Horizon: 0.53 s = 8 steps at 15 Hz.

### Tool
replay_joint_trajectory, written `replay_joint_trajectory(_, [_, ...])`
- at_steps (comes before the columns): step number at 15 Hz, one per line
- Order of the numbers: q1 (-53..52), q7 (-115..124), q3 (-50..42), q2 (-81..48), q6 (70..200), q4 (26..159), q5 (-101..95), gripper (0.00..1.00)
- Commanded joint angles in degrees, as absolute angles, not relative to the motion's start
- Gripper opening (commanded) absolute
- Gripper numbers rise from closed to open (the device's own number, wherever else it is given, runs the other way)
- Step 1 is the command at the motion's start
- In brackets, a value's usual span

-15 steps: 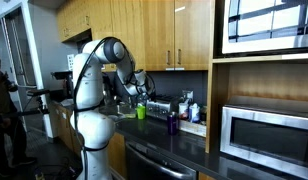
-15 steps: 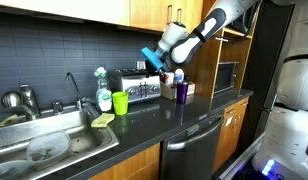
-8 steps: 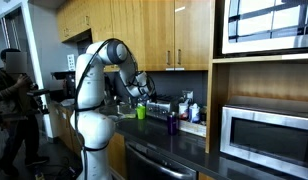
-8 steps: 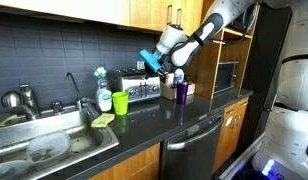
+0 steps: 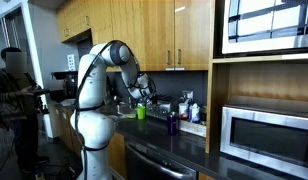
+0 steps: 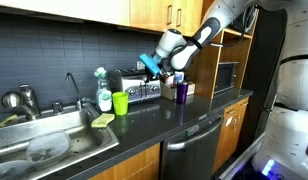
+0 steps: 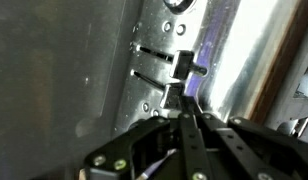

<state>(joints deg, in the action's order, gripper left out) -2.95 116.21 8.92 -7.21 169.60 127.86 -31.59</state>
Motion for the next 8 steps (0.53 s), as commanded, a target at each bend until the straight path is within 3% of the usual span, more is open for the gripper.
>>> replay_joint_trajectory(1, [-3.8, 118.5, 8.2, -8.9, 168.8, 126.2, -33.3, 0.00])
replay_joint_trajectory(8, [-4.0, 117.9, 8.2, -10.6, 168.6, 125.2, -32.8, 0.00])
